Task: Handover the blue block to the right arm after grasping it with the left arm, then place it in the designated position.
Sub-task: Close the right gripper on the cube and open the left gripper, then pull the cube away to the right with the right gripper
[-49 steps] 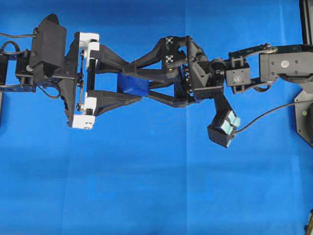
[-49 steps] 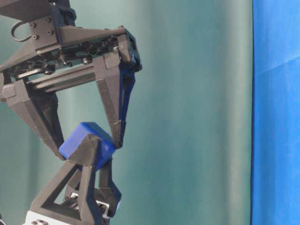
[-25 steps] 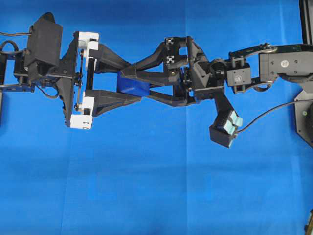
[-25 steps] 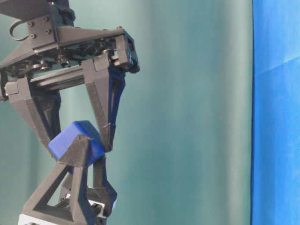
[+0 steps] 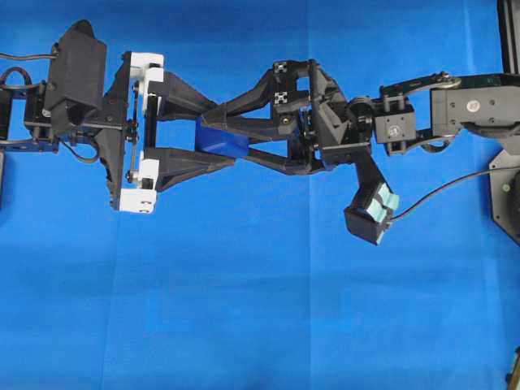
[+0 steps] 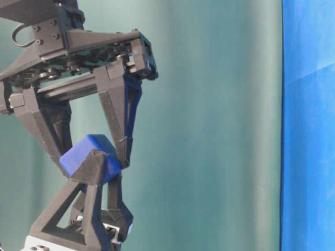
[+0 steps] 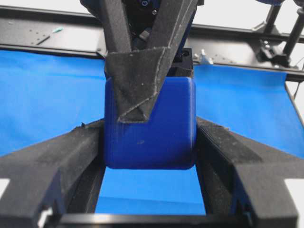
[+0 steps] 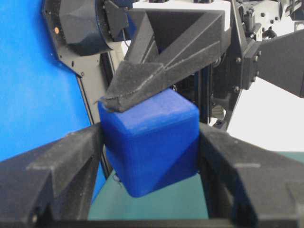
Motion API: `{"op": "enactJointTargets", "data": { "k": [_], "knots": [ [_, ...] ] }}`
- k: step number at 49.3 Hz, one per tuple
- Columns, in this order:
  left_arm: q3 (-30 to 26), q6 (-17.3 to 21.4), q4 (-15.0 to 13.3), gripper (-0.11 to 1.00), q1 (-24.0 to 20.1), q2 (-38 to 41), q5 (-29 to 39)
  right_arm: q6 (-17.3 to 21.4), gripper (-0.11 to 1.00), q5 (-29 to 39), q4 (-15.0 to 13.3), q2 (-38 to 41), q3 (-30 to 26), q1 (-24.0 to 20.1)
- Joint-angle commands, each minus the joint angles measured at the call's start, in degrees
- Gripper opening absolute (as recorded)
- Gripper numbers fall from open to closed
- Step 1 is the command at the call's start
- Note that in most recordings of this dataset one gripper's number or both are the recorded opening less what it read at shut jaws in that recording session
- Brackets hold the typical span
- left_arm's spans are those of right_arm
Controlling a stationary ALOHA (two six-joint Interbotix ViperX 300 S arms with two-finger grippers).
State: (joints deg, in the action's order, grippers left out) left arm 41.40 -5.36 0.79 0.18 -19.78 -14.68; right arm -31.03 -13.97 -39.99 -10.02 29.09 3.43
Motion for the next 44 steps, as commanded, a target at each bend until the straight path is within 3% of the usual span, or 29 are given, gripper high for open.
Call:
{"op": "enactJointTargets", "data": {
  "k": [1,3,9,13,30,44],
  "knots": [
    [-1.0,-0.3,-0.2,0.49,0.0,-0.4,-0.4,0.3,0.52,-0.3,0.3,-0.7,-1.9,0.1],
    [-1.0,-0.5,-0.3,0.51,0.0,-0.4,-0.7,0.3,0.52,-0.3,0.3,-0.7,-1.9,0.1],
    [-0.8,-1.0,-0.3,0.82,0.0,-0.5,-1.1,0.4,0.52,0.4,0.4,-0.8,-1.8,0.1],
    [-0.7,-1.1,-0.3,0.93,-0.3,-0.7,-1.1,0.4,0.52,0.7,0.4,-0.9,-1.8,0.1],
    [-0.4,-1.1,-0.3,0.93,-0.6,-1.0,-1.1,0.5,0.52,1.0,0.5,-1.7,-0.9,0.1],
    [0.5,-1.1,-0.3,0.93,-0.8,-1.9,-1.1,1.9,0.52,3.7,0.5,-8.8,5.6,0.1]
  ]
}}
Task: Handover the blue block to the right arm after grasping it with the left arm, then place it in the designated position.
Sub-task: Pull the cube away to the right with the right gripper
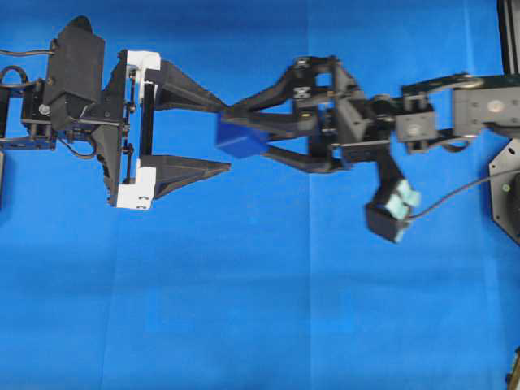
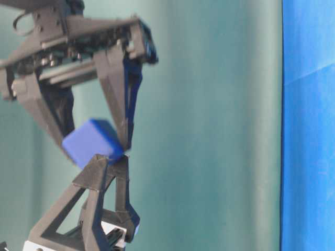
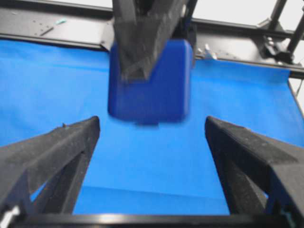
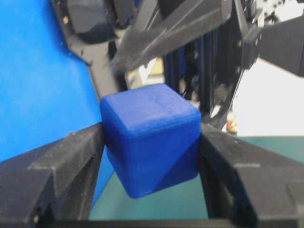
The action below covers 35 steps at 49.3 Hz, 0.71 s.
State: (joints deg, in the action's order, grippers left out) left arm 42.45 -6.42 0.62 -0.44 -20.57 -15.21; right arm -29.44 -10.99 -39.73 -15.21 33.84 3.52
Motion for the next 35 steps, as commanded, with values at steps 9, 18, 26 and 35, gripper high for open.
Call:
{"op": "enactJointTargets", "data": {
  "k": [9,18,26,35],
  "knots": [
    [-0.4,-0.1,-0.1,0.93,-0.2,-1.2,-0.6,1.5,0.52,2.8,0.4,-11.0,6.1,-0.1],
    [-0.4,-0.1,-0.1,0.93,-0.2,-1.2,-0.6,2.7,0.52,6.3,0.4,-16.9,9.0,-0.4],
    [-0.4,-0.1,-0.1,0.93,-0.2,-1.2,-0.6,3.1,0.52,8.0,0.4,-17.5,9.3,-0.6],
    [-0.4,-0.1,-0.1,0.93,-0.2,-1.2,-0.6,3.6,0.52,8.1,1.1,-17.1,9.2,-0.5]
  ]
}}
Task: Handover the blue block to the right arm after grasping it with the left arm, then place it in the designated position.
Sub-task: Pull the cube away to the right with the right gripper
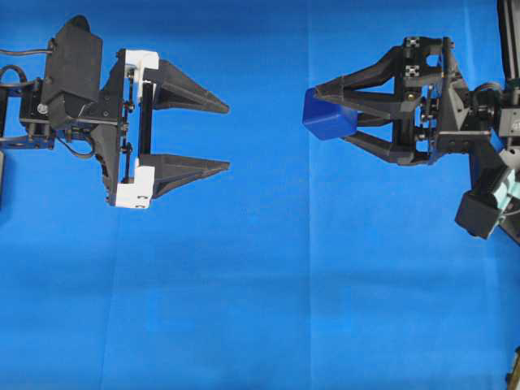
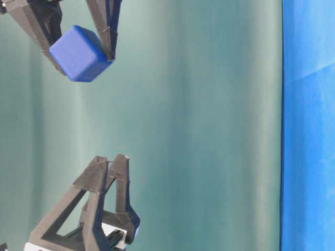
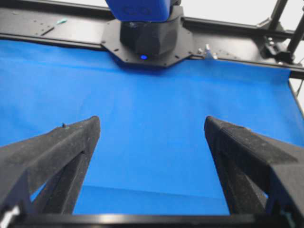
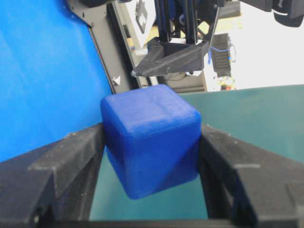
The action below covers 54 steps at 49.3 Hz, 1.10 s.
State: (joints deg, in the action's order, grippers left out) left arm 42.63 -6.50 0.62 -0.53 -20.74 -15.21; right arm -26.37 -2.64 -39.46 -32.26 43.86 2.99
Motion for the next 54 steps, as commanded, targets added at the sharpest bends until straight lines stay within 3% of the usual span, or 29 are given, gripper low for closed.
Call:
{"op": "enactJointTargets", "data": {
  "k": [1,7,16,25,37,44,54],
  "knots": [
    [-0.6,0.0,-0.1,0.93,-0.1,-1.0,-0.6,0.9,0.52,-0.4,1.2,0.0,-0.8,-0.1],
    [-0.6,0.1,-0.1,0.93,-0.1,-1.0,-0.6,4.9,0.52,-0.2,4.0,0.0,-0.8,-0.1],
    [-0.6,0.3,-0.1,0.93,-0.1,-1.1,-0.6,17.3,0.52,-0.1,9.7,-0.4,-0.7,-0.1],
    [-0.5,0.3,-0.1,0.93,0.0,-1.1,-0.4,32.2,0.52,2.5,14.2,-1.1,-0.4,-0.1],
    [-0.6,0.6,0.0,0.93,-0.1,-1.1,-0.5,50.3,0.52,6.2,15.8,-1.4,-0.4,-0.2],
    [-0.6,0.6,0.1,0.93,0.0,-1.0,-0.5,55.7,0.52,7.0,15.8,-1.4,-0.4,-0.5],
    [-0.6,0.8,0.1,0.93,-0.1,-1.1,-0.5,57.8,0.52,7.1,15.8,-1.4,-0.4,-1.2]
  ]
}}
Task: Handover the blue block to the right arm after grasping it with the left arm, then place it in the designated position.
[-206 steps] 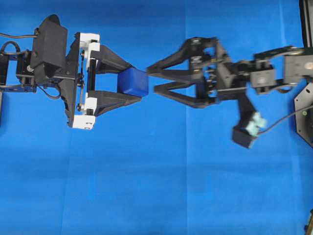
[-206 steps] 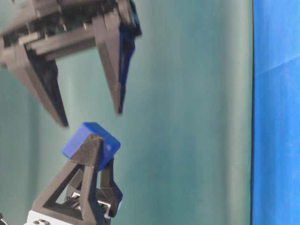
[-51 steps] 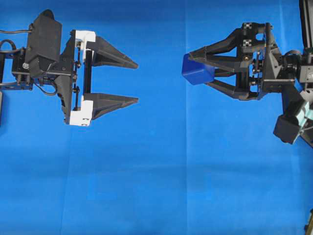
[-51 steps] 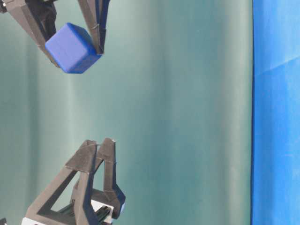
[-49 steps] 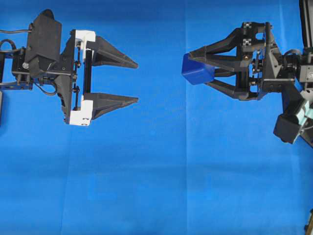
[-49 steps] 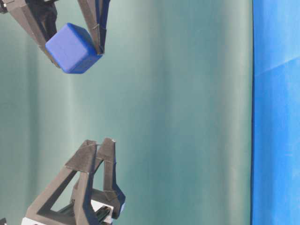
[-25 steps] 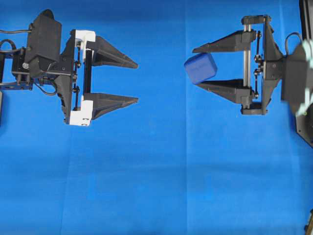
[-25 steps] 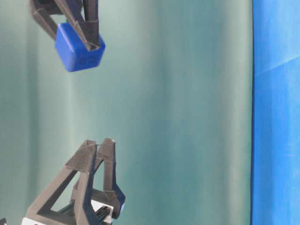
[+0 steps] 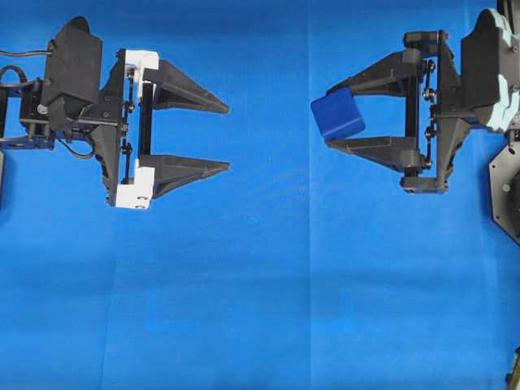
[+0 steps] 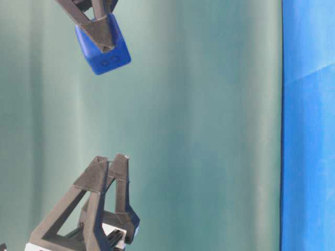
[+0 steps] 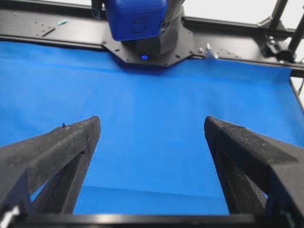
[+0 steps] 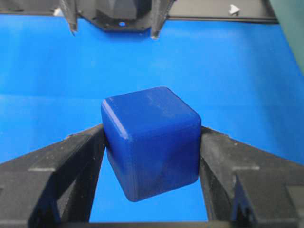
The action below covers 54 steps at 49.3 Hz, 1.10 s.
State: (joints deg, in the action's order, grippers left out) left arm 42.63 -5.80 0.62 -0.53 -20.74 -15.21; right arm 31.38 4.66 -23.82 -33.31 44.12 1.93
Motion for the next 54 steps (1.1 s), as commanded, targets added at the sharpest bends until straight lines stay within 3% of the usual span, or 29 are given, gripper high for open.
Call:
{"op": "enactJointTargets", "data": {
  "k": [1,54],
  "knots": [
    [-0.6,0.1,0.2,0.93,-0.1,-1.1,-0.5,0.1,0.52,-0.2,0.2,-0.4,-0.6,-0.2],
    [-0.5,0.0,0.1,0.93,0.0,-1.0,-0.5,0.2,0.52,0.5,0.2,-0.4,-0.6,-0.2]
  ]
}}
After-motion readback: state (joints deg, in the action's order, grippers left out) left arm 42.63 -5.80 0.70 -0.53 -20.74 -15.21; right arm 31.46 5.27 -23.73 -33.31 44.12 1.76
